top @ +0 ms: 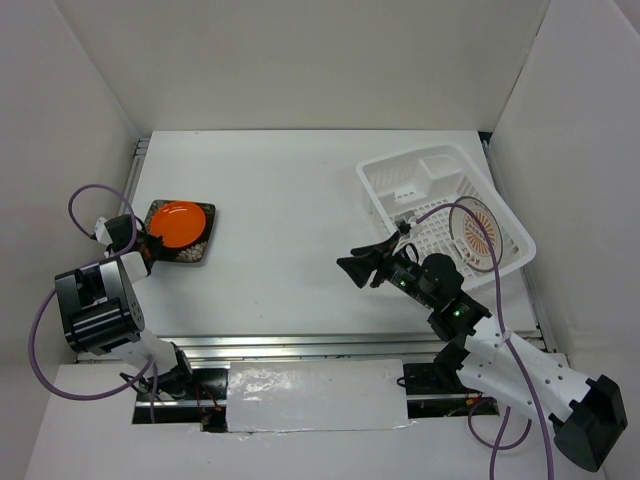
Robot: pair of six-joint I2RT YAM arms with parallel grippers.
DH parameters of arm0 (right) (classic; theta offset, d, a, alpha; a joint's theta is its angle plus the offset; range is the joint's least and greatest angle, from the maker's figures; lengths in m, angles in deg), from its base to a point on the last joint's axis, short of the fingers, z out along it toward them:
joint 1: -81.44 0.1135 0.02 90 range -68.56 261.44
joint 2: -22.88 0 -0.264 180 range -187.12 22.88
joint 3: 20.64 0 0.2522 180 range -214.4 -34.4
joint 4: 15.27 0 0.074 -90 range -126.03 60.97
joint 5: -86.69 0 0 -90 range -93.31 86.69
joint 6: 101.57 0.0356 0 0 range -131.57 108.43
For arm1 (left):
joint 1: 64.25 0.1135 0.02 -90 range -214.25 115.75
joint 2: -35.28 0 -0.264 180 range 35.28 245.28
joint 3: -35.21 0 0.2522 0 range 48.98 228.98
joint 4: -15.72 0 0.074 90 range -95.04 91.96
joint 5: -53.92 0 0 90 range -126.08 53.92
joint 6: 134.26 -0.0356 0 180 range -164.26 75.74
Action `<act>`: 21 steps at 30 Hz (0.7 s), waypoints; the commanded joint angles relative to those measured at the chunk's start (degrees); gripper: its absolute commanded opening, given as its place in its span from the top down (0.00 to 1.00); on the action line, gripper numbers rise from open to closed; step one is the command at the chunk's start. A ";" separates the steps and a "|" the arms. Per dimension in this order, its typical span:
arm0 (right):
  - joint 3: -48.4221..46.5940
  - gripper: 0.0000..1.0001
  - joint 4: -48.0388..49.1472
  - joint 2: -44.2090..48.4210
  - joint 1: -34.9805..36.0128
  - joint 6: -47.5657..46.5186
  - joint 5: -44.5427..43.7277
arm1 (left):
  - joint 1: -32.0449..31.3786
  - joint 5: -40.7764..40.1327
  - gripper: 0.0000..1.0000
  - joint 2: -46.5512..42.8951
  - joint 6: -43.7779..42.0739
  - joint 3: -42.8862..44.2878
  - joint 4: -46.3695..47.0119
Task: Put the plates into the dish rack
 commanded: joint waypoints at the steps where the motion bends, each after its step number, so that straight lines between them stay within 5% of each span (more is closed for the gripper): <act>1: -1.17 0.37 1.24 0.96 0.27 0.08 -0.76 | 0.17 0.44 1.00 -0.11 -0.16 2.03 0.48; 15: -5.03 0.35 -1.66 -0.44 0.18 -2.03 -0.32 | -1.15 5.44 1.00 -12.76 0.37 -0.70 0.31; 21: -8.98 0.35 -5.70 -3.07 0.26 -1.85 -7.17 | -3.35 7.03 1.00 -19.61 0.37 -0.35 -2.06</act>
